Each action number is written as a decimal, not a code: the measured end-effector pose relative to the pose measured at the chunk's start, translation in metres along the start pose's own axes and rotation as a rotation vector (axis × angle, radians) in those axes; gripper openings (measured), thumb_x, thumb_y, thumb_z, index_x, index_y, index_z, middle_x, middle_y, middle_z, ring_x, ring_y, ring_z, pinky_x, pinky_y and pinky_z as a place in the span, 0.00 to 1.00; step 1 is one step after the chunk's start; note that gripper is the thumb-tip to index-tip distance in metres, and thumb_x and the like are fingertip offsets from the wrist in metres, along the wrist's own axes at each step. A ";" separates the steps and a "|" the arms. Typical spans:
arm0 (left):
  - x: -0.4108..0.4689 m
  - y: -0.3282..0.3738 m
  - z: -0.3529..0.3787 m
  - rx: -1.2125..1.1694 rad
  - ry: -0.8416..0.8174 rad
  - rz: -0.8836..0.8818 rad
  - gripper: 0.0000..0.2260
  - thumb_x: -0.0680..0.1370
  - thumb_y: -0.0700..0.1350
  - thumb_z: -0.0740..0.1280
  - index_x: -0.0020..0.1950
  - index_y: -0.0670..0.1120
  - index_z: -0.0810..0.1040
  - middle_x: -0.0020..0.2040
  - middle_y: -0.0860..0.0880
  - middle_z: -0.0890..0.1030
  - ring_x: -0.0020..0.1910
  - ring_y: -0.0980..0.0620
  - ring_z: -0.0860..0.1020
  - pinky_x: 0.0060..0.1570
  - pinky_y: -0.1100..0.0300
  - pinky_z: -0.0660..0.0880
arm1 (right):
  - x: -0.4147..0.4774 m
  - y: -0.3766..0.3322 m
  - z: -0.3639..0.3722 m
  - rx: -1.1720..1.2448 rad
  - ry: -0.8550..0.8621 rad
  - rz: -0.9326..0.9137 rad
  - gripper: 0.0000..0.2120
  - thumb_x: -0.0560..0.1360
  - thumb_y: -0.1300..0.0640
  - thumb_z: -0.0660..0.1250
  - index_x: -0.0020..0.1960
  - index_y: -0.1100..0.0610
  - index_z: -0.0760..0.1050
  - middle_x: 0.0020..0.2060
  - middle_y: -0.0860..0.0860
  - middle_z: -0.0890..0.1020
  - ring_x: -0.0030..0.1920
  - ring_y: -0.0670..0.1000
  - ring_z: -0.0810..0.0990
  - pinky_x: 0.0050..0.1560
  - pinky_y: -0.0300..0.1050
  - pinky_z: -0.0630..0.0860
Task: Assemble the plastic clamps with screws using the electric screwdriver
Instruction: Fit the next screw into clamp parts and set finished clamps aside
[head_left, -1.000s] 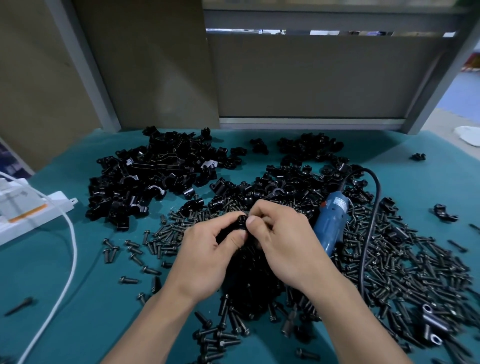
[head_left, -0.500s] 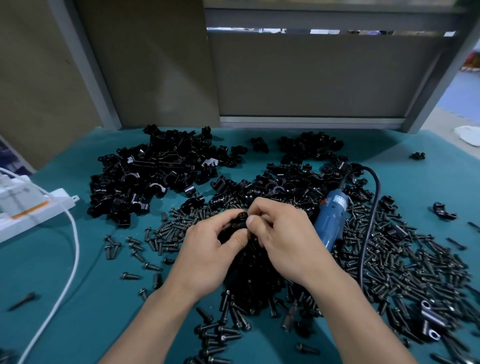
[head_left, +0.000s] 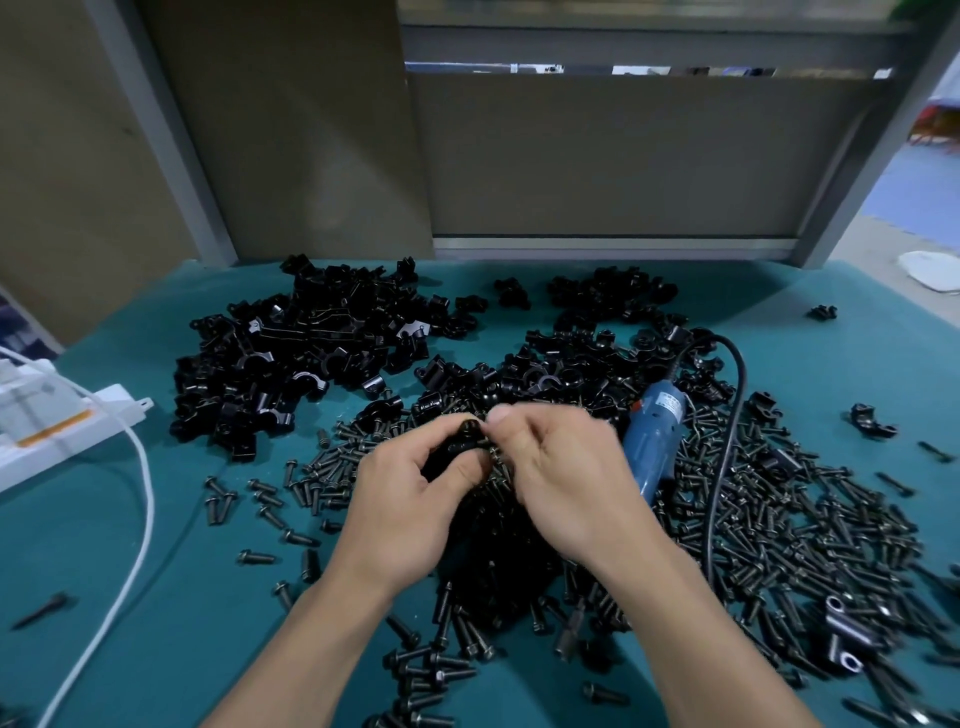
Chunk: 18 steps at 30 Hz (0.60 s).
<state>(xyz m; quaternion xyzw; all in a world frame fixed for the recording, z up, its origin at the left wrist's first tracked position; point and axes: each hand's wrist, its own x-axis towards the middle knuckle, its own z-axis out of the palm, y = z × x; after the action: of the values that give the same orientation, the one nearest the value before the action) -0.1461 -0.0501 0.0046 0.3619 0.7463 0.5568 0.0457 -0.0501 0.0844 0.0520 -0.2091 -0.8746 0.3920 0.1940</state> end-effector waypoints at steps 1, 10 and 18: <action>0.000 -0.002 -0.001 -0.006 0.034 -0.028 0.13 0.81 0.44 0.72 0.57 0.64 0.84 0.51 0.66 0.86 0.48 0.61 0.85 0.47 0.69 0.79 | 0.000 -0.001 -0.008 -0.048 0.084 0.023 0.23 0.83 0.38 0.58 0.35 0.50 0.74 0.24 0.43 0.76 0.25 0.42 0.73 0.29 0.39 0.67; 0.003 -0.008 0.001 0.015 0.164 -0.189 0.16 0.82 0.54 0.68 0.70 0.55 0.79 0.35 0.55 0.84 0.27 0.56 0.77 0.35 0.55 0.77 | -0.022 0.014 -0.053 -0.520 0.088 0.685 0.39 0.74 0.26 0.62 0.71 0.54 0.62 0.53 0.56 0.79 0.49 0.60 0.78 0.48 0.53 0.73; -0.002 -0.008 0.002 0.025 0.157 -0.158 0.05 0.85 0.56 0.62 0.57 0.61 0.76 0.46 0.62 0.83 0.42 0.58 0.83 0.42 0.54 0.79 | -0.021 0.030 -0.053 0.197 0.263 0.844 0.21 0.66 0.47 0.77 0.51 0.59 0.79 0.40 0.55 0.83 0.37 0.56 0.83 0.37 0.52 0.84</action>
<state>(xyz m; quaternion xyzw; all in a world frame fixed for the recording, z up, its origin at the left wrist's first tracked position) -0.1475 -0.0500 -0.0037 0.2578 0.7806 0.5688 0.0262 0.0005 0.1237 0.0582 -0.5761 -0.6391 0.4883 0.1458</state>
